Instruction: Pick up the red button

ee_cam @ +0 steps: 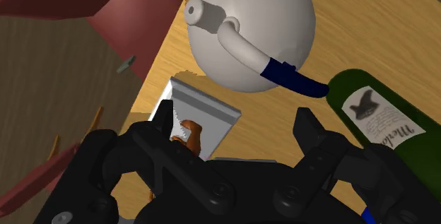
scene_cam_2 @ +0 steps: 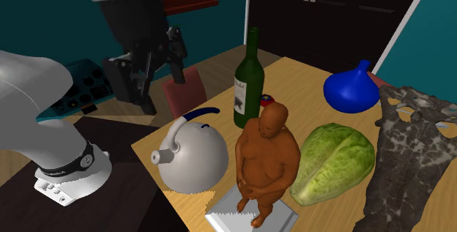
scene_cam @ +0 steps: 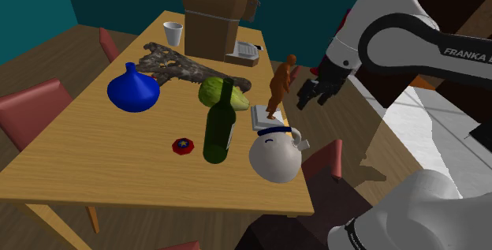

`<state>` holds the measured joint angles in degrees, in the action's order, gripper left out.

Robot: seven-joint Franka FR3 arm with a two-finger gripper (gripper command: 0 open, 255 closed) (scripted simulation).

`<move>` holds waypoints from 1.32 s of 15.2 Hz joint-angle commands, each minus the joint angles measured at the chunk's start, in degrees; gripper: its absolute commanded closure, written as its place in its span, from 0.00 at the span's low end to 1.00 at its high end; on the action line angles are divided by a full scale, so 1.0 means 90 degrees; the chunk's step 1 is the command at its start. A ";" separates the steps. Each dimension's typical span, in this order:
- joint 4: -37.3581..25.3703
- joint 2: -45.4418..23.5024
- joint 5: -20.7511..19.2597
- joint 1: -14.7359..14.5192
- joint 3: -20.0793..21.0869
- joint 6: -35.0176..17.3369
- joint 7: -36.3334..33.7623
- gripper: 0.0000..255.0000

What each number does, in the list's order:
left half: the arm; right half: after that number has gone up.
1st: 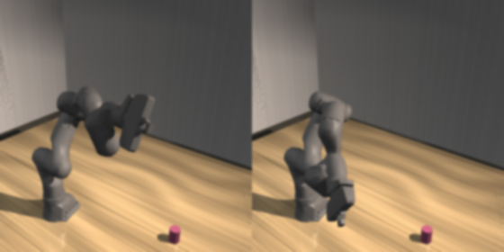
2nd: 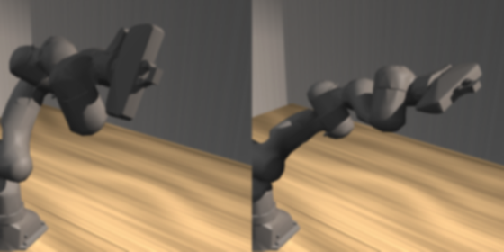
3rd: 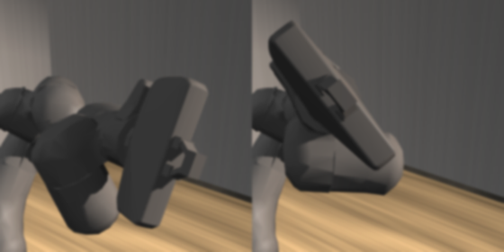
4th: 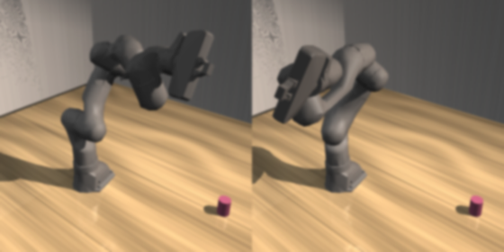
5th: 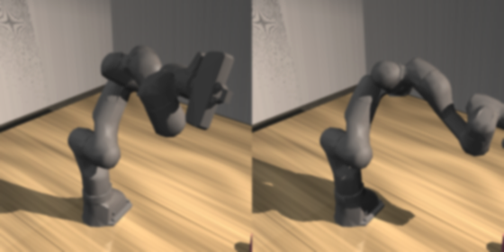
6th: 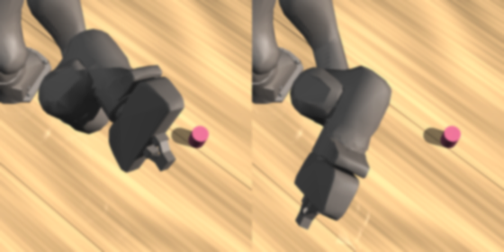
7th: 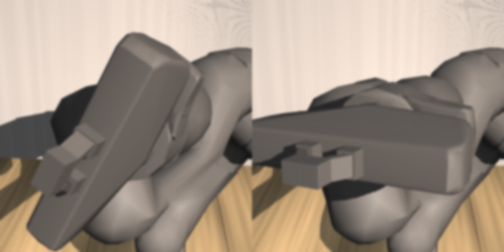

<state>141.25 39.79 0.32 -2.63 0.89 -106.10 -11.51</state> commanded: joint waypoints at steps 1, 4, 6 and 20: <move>0.0070 -0.0271 0.0135 -0.0090 0.0153 -0.0382 -0.0190 0.00; 0.0062 -0.0755 0.0311 -0.0219 0.0390 -0.0909 -0.0464 0.00; 0.0013 -0.1108 0.0410 -0.0296 0.0547 -0.1253 -0.0643 0.00; -0.1255 -0.4030 0.0381 -0.0677 0.1525 -0.3213 -0.2021 0.00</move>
<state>130.67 5.03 4.01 -8.48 14.17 -134.25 -28.84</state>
